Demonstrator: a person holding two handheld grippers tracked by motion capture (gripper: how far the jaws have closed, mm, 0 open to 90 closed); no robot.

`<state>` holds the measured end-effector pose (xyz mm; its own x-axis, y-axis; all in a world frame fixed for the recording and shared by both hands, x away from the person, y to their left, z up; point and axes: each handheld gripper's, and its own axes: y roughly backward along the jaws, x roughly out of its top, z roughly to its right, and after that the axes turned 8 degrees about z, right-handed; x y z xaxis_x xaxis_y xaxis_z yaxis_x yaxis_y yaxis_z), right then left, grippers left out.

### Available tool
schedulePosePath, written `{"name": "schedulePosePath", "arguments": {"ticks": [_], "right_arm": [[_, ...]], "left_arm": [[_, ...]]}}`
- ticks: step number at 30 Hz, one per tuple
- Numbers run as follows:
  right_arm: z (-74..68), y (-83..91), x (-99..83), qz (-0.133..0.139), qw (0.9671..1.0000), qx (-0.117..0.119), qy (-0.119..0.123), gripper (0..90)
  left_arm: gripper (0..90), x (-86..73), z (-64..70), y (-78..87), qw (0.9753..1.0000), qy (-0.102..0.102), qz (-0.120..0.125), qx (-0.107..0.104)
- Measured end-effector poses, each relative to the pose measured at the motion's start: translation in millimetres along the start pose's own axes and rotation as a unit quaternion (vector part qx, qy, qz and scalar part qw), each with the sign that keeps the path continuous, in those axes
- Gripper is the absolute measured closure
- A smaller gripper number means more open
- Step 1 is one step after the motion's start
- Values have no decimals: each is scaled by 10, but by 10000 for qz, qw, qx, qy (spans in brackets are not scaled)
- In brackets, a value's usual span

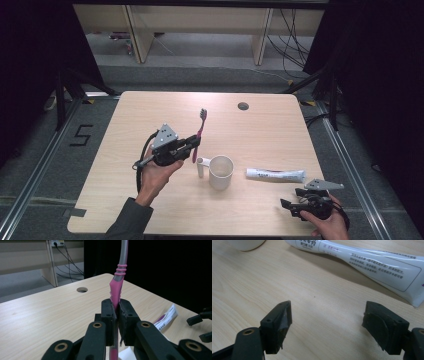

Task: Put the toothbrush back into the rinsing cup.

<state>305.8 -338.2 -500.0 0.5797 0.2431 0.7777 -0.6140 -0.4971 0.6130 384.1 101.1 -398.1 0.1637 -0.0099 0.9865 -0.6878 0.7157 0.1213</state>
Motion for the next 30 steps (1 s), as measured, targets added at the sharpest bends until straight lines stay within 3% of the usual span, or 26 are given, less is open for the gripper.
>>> {"name": "schedulePosePath", "arguments": {"ticks": [1, 5, 6, 7, 9, 10, 15, 17, 19, 20, 30], "right_arm": [[-10, -3, -4, 3, 9999, 49, -89, 235], [-4, 7, 0, -25, 10000, 12, -29, 236], [-27, 5, -3, -50, 9998, 59, -203, 236], [-10, 8, 0, -49, 10000, -2, -61, 235], [-11, 7, 0, -59, 10000, -2, -70, 236], [-36, 5, -3, -106, 9995, 83, -272, 235], [-9, 11, 1, -43, 10000, 11, -58, 236], [-30, 6, -3, -68, 9997, 70, -216, 235], [-15, 5, -2, -65, 9999, 53, -110, 235], [-32, 3, -4, -78, 9997, 75, -212, 236], [-37, 2, -5, -85, 9997, 94, -224, 235]], "left_arm": [[826, -2, 1, -16, 10000, 6, -1, -15], [826, -16, 10, -61, 10000, 15, 52, -40], [826, -18, 16, -69, 10000, 9, 64, -34], [826, -19, 19, -78, 10000, 21, 60, -58], [826, -23, 29, -92, 10000, 11, 81, -42], [826, -25, 27, -101, 10000, 1, 68, -66], [826, -66, 14, -127, 10000, -30, 53, -52], [825, -91, 10, -132, 10000, -6, 55, -43], [825, -121, 8, -139, 10000, 6, 31, -59], [825, -135, 7, -140, 10000, -20, 18, -43], [822, -250, 37, -140, 9998, -36, -160, -91]]}}
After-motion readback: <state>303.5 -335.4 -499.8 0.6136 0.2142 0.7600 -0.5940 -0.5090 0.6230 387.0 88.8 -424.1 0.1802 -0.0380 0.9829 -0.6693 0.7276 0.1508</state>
